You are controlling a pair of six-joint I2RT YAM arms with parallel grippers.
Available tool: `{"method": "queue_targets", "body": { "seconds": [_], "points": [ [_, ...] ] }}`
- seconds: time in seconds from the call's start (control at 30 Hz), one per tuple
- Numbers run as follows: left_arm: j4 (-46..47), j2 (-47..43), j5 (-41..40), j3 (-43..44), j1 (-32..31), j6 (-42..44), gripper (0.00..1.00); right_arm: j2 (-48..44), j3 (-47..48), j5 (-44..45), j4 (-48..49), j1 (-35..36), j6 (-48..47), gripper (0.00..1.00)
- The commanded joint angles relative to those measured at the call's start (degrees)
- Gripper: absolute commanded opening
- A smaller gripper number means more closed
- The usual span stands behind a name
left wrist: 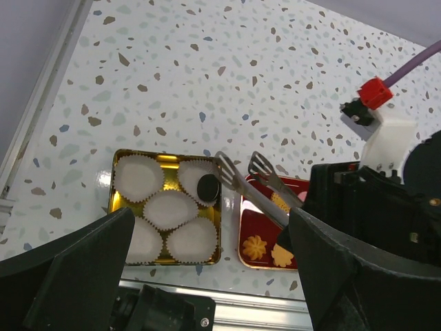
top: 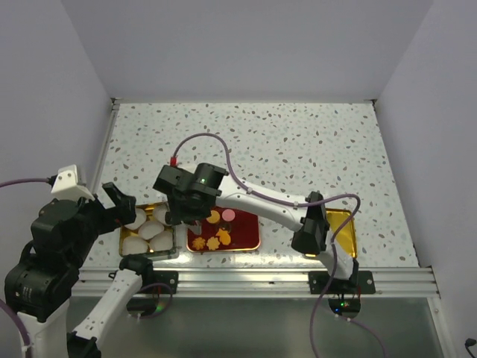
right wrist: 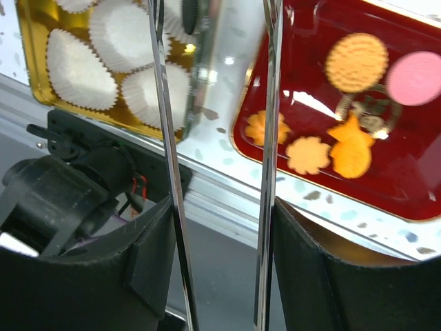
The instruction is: Pack the cookies
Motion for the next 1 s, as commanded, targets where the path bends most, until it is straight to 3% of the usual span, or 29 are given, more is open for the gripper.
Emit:
{"method": "queue_targets", "body": {
  "seconds": [0.0,0.3,0.6,0.77,0.97],
  "points": [
    [1.4,1.3,0.4,-0.1,-0.4,1.3,1.00,-10.4,-4.2,4.8,-1.2,-0.8,-0.1,0.56],
    [4.1,1.5,2.1,-2.5,-0.4,0.9,1.00,-27.2,-27.7,7.8,0.2,-0.8,4.0,0.55],
    [5.8,2.9,3.8,-2.5,-0.3,0.6,1.00,-38.0,-47.5,8.6,-0.3,-1.3,10.5,0.55],
    [5.7,2.3,4.8,-3.4,-0.3,0.3,1.00,-38.8,-50.5,7.8,0.9,-1.9,10.6,0.54],
    [5.7,2.6,4.9,-3.4,-0.3,0.1,1.00,-34.5,-47.3,5.6,3.6,-1.7,9.0,0.53]
  ]
}}
